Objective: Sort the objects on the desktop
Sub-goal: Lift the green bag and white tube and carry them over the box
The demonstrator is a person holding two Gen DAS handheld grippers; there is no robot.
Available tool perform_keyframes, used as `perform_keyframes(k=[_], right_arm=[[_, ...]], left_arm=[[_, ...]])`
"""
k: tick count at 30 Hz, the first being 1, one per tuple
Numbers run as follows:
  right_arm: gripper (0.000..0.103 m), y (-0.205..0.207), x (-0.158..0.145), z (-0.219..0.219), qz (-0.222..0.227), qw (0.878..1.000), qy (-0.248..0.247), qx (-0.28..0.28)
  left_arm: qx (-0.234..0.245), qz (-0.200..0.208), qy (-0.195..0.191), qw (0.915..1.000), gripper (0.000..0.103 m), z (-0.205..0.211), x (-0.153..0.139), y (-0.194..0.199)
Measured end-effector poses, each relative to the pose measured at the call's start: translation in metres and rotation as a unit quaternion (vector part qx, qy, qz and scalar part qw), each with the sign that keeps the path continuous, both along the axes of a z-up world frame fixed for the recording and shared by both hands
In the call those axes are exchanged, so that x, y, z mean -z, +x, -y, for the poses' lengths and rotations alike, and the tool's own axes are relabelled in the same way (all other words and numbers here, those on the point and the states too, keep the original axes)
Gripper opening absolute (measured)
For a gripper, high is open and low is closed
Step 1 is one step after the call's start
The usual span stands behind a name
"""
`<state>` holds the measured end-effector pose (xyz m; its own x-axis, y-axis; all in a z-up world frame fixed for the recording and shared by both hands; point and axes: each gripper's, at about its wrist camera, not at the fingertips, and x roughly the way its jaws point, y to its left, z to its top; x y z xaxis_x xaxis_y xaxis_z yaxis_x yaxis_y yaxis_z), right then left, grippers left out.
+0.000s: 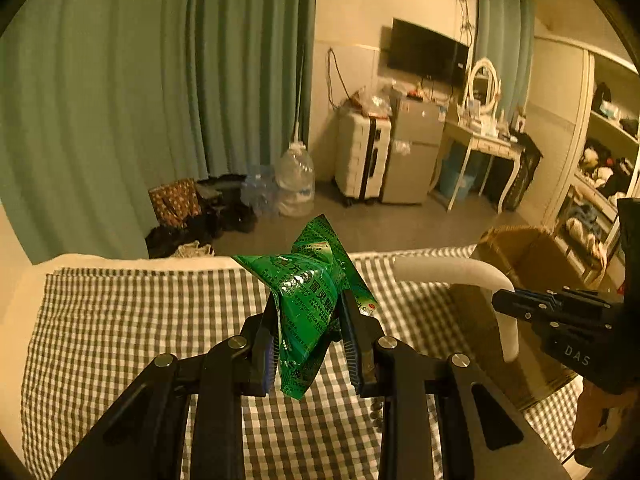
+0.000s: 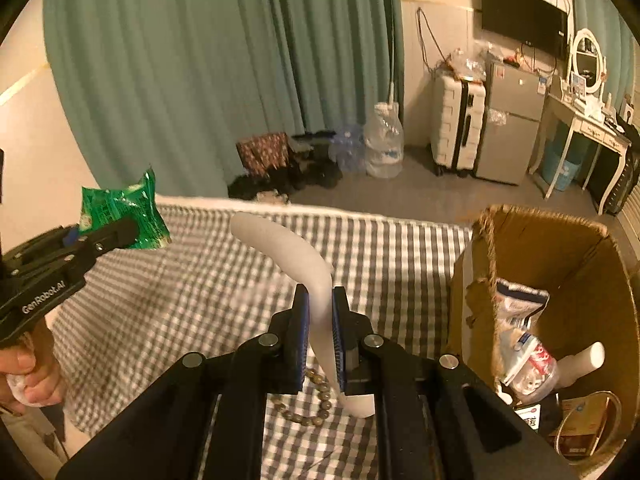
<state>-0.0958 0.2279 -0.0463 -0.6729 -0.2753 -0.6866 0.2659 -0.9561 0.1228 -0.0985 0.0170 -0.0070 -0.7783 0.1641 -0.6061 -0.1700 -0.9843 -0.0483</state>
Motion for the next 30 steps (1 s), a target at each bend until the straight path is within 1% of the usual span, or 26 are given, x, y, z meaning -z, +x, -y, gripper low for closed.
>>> perform_keyframes(k=[3,7,9,12,15,18,20,24,28,30], right_arm=[[0.010,0.013,-0.021,0.005,-0.025,1.000,-0.007,-0.009],[0.010,0.032,-0.043,0.011,-0.054,0.998,-0.012,-0.026],[0.010,0.039,-0.049,0.014,-0.063,0.997,-0.012,-0.034],[0.010,0.047,-0.057,0.019,-0.072,0.996,-0.015,-0.046],[0.010,0.047,-0.058,0.024,-0.076,0.996,-0.013,-0.053],[0.010,0.046,-0.056,0.024,-0.086,0.995,-0.007,-0.054],[0.010,0.042,-0.052,0.022,-0.083,0.995,-0.013,-0.050],[0.010,0.035,-0.048,0.012,-0.080,0.996,-0.020,-0.041],[0.010,0.038,-0.047,-0.001,-0.086,0.996,-0.013,-0.028],[0.010,0.038,-0.047,-0.008,-0.088,0.996,-0.006,-0.017]], left_arm=[[-0.007,-0.012,0.000,0.9999,0.028,0.007,-0.013,0.013],[-0.017,-0.027,0.005,0.9995,0.028,0.017,-0.030,0.028],[-0.020,-0.039,0.004,0.9990,0.028,0.018,-0.039,0.033],[-0.020,-0.047,0.005,0.9987,0.028,0.017,-0.043,0.036],[-0.018,-0.036,0.010,0.9992,0.028,0.015,-0.044,0.034],[-0.021,-0.038,0.006,0.9990,0.028,0.013,-0.044,0.034],[-0.025,-0.036,0.005,0.9990,0.028,0.010,-0.043,0.032],[-0.031,-0.033,0.002,0.9990,0.028,0.002,-0.043,0.029],[-0.039,-0.048,-0.010,0.9980,0.028,-0.012,-0.043,0.028],[-0.039,-0.043,-0.001,0.9983,0.028,-0.019,-0.043,0.024]])
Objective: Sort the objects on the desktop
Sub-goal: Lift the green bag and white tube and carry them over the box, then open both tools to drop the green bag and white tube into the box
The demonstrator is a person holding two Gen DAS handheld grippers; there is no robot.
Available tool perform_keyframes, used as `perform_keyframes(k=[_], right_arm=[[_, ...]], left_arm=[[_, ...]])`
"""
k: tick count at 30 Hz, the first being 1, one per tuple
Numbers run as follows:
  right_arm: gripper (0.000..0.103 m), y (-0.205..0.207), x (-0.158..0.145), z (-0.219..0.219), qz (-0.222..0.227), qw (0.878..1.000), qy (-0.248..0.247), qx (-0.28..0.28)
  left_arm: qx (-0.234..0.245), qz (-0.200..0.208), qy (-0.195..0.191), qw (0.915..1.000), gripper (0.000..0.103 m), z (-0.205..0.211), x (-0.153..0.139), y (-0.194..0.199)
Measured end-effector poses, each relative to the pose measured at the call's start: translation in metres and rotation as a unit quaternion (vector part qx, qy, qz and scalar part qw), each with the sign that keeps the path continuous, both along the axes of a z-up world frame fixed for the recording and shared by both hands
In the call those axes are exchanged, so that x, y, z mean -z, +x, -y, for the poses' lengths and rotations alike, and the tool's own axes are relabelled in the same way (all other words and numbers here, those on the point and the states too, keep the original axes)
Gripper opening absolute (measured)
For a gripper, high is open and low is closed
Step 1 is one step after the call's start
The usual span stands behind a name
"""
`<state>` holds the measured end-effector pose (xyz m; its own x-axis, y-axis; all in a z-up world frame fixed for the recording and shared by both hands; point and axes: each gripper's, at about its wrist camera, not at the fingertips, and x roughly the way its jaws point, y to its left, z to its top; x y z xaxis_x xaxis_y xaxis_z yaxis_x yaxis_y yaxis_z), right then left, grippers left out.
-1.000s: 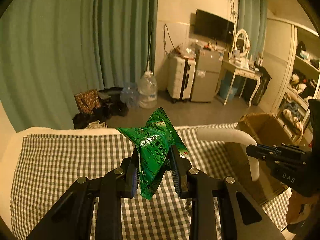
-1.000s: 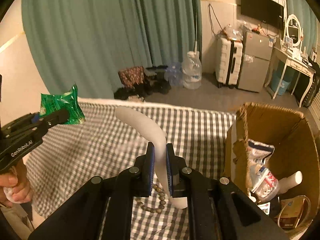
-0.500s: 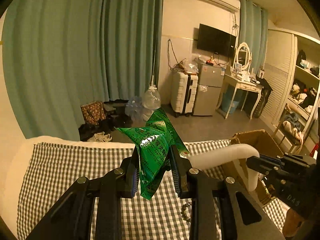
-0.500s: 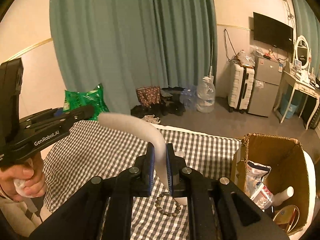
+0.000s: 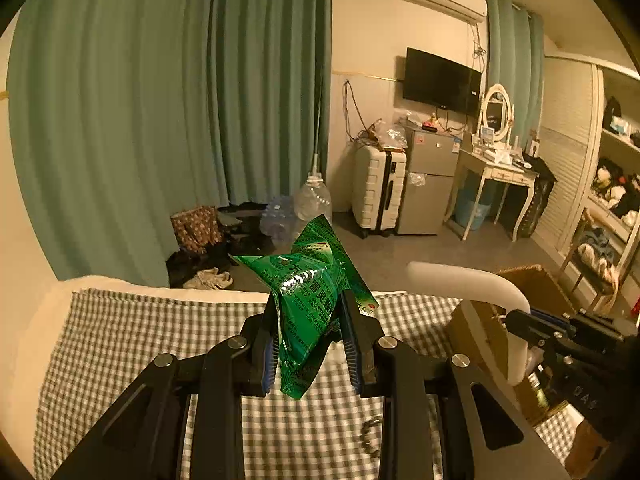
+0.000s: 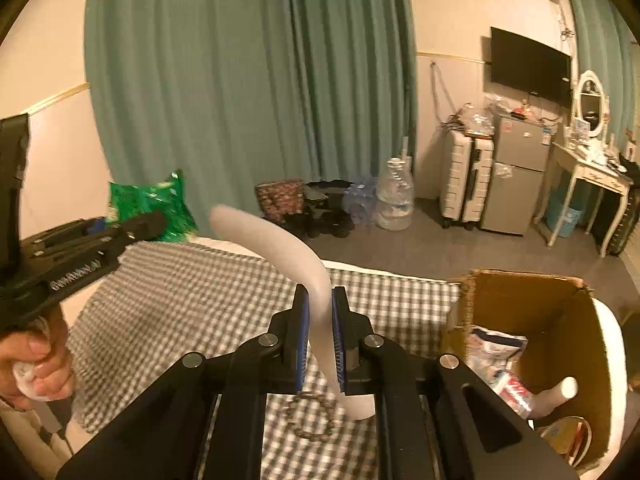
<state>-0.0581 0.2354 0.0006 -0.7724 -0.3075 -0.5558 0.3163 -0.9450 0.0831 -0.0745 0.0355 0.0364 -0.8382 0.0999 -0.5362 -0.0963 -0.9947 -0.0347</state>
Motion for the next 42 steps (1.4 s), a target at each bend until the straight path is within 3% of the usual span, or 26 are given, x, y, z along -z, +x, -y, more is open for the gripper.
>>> perform_keyframes(k=[12,16,29,42], right_arm=[[0.010,-0.005,0.002,-0.067,0.000,0.997,0.011,0.080],[0.011,-0.004,0.004,-0.094,0.006,0.994,0.008,0.111],[0.011,-0.001,0.003,-0.152,0.013,0.983,0.029,0.178],[0.014,-0.003,0.025,-0.204,0.075,0.968,0.002,0.241]], left_arm=[[0.092,-0.007,-0.017,0.9956,0.028,-0.090,-0.003,-0.002],[0.126,-0.003,-0.005,0.9921,0.028,-0.124,0.000,-0.006],[0.176,-0.002,0.013,0.9843,0.028,-0.201,0.011,-0.022],[0.247,0.079,-0.013,0.9656,0.028,-0.277,0.063,-0.002]])
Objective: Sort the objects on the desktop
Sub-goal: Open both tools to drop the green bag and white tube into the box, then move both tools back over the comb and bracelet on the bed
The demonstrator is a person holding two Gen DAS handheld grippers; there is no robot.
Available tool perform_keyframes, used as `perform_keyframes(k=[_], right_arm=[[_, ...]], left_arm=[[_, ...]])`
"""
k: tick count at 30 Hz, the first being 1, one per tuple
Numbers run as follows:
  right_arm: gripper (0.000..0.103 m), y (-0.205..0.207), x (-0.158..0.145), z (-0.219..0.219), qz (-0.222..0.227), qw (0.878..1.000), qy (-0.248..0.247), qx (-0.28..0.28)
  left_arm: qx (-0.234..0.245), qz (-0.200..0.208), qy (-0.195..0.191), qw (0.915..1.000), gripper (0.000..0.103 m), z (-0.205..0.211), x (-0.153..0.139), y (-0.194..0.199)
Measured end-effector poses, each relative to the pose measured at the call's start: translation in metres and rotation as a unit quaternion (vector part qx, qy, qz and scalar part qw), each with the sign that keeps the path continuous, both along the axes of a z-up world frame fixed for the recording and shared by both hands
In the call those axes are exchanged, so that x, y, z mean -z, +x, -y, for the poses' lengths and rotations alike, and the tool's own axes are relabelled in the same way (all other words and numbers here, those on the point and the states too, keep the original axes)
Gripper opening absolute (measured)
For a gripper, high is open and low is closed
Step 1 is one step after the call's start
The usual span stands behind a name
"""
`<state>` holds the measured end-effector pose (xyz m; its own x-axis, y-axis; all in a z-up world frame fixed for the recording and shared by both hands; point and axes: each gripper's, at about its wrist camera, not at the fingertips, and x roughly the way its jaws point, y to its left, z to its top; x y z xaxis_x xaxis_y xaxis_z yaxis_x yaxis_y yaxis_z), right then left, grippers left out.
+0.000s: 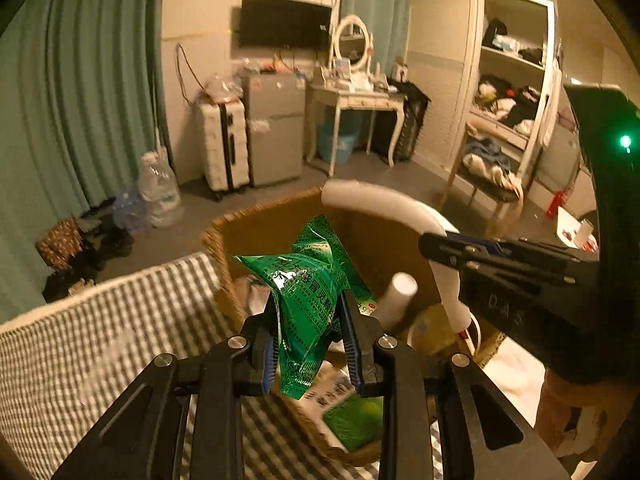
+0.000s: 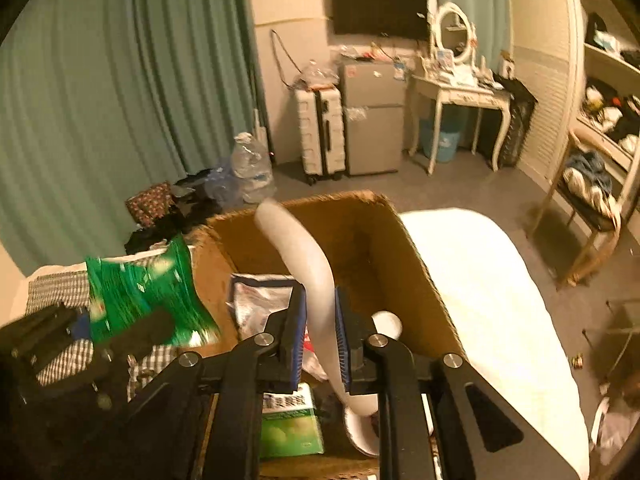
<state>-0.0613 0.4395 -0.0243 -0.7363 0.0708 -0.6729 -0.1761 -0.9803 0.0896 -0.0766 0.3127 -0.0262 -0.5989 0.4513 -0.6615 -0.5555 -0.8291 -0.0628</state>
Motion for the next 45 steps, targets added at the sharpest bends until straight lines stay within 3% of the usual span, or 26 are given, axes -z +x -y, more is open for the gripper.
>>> perform_keyframes(k=[4,8,14,18,21,23,25,32,37,42,45], right_arm=[[0.014,0.000,0.014,-0.024,0.020,0.999,-0.030,0.021],[0.014,-0.006,0.033,-0.034,0.052,0.998,-0.025,0.021],[0.020,-0.011,0.058,-0.043,0.102,0.994,-0.039,0.012],[0.021,-0.006,0.066,-0.046,0.098,0.993,-0.059,0.010],[0.024,-0.001,0.066,-0.045,0.090,0.994,-0.062,0.008],[0.028,0.004,0.059,-0.041,0.075,0.996,-0.049,0.003],[0.037,0.009,0.048,-0.038,0.059,0.997,-0.042,0.001],[0.038,0.013,0.020,-0.025,0.023,0.999,-0.030,-0.001],[0.048,0.017,0.005,-0.014,0.002,0.999,-0.032,0.002],[0.054,0.019,-0.013,0.009,-0.011,0.999,-0.044,-0.014],[0.060,0.023,-0.027,0.030,-0.030,0.999,-0.037,-0.022]], left_arm=[[0.005,0.046,0.003,0.9989,0.028,-0.014,0.015,-0.009],[-0.001,0.059,-0.025,0.9979,0.028,-0.031,0.026,-0.016],[-0.025,0.121,-0.049,0.9911,0.028,-0.039,0.053,-0.040],[-0.037,0.116,-0.065,0.9904,0.030,-0.031,0.061,-0.038],[-0.035,0.116,-0.052,0.9912,0.041,-0.023,0.056,-0.037],[-0.038,0.106,-0.036,0.9930,0.053,-0.018,0.047,-0.036],[-0.038,0.091,-0.018,0.9949,0.053,-0.013,0.035,-0.036],[-0.039,0.041,0.005,0.9984,0.063,0.004,-0.003,-0.036],[-0.043,0.000,-0.002,0.9991,0.074,0.027,-0.020,-0.037],[-0.064,0.001,0.006,0.9979,0.074,0.063,-0.033,-0.043],[-0.076,-0.010,0.011,0.9970,0.082,0.084,-0.042,-0.045]])
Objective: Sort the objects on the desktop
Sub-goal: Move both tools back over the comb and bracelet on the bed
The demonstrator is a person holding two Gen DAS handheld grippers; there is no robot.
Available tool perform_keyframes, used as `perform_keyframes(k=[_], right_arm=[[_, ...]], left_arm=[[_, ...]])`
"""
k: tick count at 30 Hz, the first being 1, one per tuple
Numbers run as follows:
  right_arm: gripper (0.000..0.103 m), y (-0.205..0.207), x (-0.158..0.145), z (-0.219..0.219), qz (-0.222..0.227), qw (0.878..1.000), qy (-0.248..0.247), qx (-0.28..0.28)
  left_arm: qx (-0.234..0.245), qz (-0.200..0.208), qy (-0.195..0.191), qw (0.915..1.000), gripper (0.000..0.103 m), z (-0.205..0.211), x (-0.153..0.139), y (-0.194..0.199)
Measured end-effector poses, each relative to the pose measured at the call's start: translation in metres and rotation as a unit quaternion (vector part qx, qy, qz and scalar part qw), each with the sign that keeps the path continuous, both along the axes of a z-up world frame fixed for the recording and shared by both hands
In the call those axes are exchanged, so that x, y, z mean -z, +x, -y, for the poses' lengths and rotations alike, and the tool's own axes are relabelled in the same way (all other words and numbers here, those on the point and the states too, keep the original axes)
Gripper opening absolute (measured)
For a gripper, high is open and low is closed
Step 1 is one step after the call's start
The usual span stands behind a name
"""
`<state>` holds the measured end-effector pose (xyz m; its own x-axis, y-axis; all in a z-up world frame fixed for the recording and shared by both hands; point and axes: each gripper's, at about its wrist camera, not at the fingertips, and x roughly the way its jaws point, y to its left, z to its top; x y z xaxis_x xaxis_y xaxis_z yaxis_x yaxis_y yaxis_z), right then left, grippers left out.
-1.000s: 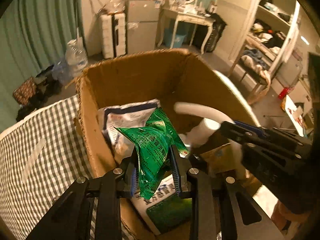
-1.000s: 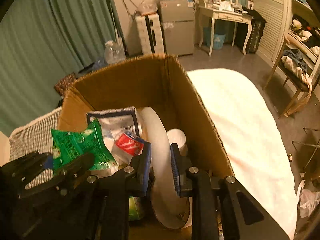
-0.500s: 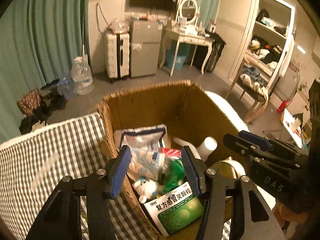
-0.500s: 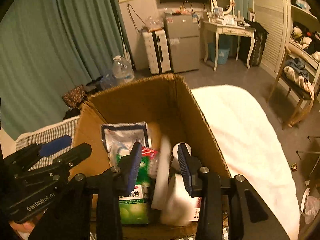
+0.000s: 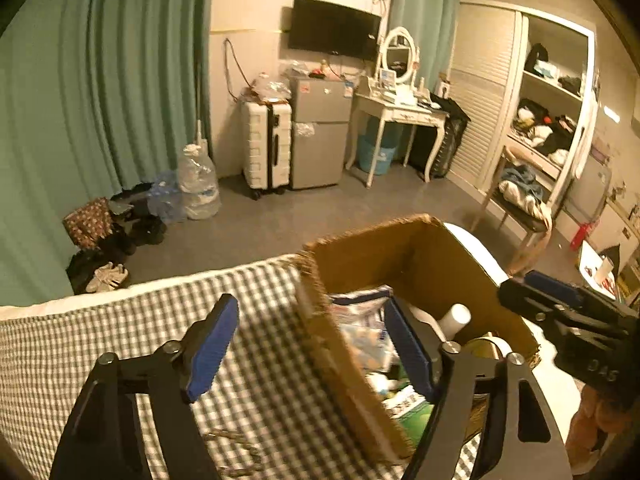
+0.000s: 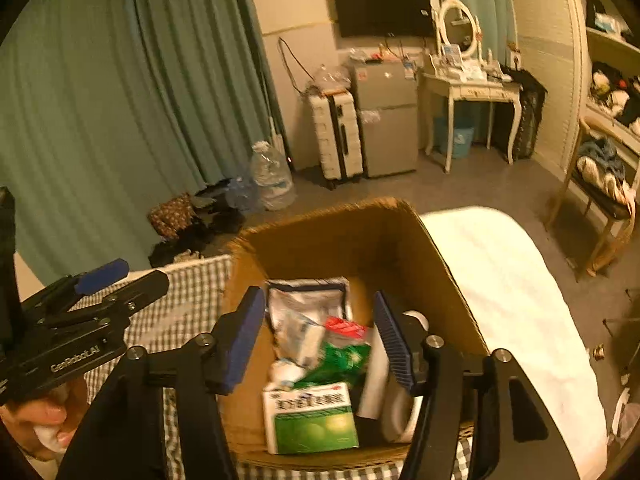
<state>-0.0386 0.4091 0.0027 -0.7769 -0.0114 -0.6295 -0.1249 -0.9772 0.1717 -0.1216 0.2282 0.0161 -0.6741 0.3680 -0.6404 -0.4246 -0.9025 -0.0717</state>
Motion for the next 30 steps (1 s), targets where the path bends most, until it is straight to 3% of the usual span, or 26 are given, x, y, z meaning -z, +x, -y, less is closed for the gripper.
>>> perform_keyframes(k=[2,4,8,13,20,28,30], right_arm=[[0.068,0.002,-0.010,0.012,-0.015,1.000,0.004,-0.004],[0.085,0.004,-0.018,0.027,-0.028,0.999,0.000,-0.017],[0.090,0.009,-0.023,0.051,-0.044,0.998,0.000,-0.050],[0.099,0.013,-0.024,0.078,-0.049,0.996,0.001,-0.075],[0.099,0.010,-0.024,0.125,-0.060,0.990,0.023,-0.125],[0.099,-0.001,-0.001,0.169,-0.053,0.986,0.033,-0.153],[0.099,-0.006,0.010,0.179,-0.045,0.985,0.035,-0.160]], left_arm=[[-0.011,-0.014,-0.007,0.9998,0.093,0.014,-0.006,0.000],[-0.021,-0.035,-0.021,0.9989,0.098,0.030,-0.012,0.002],[-0.041,-0.059,-0.032,0.9969,0.103,0.068,-0.025,0.005],[-0.084,-0.056,-0.029,0.9944,0.103,0.119,-0.030,0.004],[-0.117,-0.042,-0.040,0.9915,0.103,0.176,-0.010,0.002],[-0.142,-0.015,-0.033,0.9892,0.103,0.202,0.016,-0.017],[-0.157,0.013,-0.036,0.9869,0.103,0.205,0.032,-0.031]])
